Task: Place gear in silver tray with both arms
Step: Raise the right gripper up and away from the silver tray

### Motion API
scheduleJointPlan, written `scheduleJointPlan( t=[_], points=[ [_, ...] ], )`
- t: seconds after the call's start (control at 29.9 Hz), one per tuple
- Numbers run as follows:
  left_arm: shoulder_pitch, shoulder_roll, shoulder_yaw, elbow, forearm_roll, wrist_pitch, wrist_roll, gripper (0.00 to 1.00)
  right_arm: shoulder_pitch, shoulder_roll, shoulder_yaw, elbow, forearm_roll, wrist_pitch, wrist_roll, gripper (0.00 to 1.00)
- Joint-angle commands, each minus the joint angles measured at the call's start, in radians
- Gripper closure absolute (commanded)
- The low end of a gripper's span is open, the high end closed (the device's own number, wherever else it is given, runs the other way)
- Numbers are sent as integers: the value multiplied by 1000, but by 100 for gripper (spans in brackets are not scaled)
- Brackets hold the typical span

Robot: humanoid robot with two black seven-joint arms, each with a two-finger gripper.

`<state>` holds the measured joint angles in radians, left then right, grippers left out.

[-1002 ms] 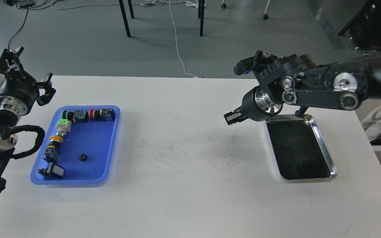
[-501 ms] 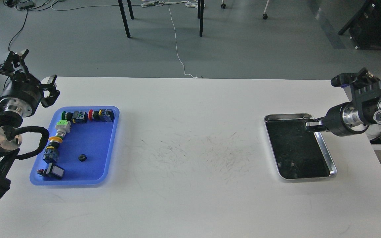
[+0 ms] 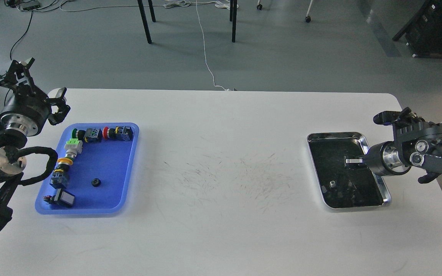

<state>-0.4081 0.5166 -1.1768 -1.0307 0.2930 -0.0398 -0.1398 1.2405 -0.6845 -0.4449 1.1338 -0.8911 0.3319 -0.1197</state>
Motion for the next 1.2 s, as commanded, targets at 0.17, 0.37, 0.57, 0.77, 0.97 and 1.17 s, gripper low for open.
scheduleJointPlan(
  t=[0.17,0.37,0.57,0.77,0.97,1.17],
  points=[
    [0,0,0,1,0,0,-12,0,2,5,2,-6,1,-2,0,74],
    [0,5,3,4,1,0,-12,0,7,-4,24,-2,9,-1,0,47],
    [-2,13,5,4,1,0,-11,0,5,-38,130,21,17,2,0,26],
    [-2,55,6,0,8,0,-8,0,-4,-122,362,90,53,2,0,19],
    [-2,109,6,-31,61,-2,0,0,-41,-119,576,51,320,-27,44,9],
    [14,233,16,-156,83,0,45,0,-156,-6,773,-143,562,-47,140,9]
  ],
)
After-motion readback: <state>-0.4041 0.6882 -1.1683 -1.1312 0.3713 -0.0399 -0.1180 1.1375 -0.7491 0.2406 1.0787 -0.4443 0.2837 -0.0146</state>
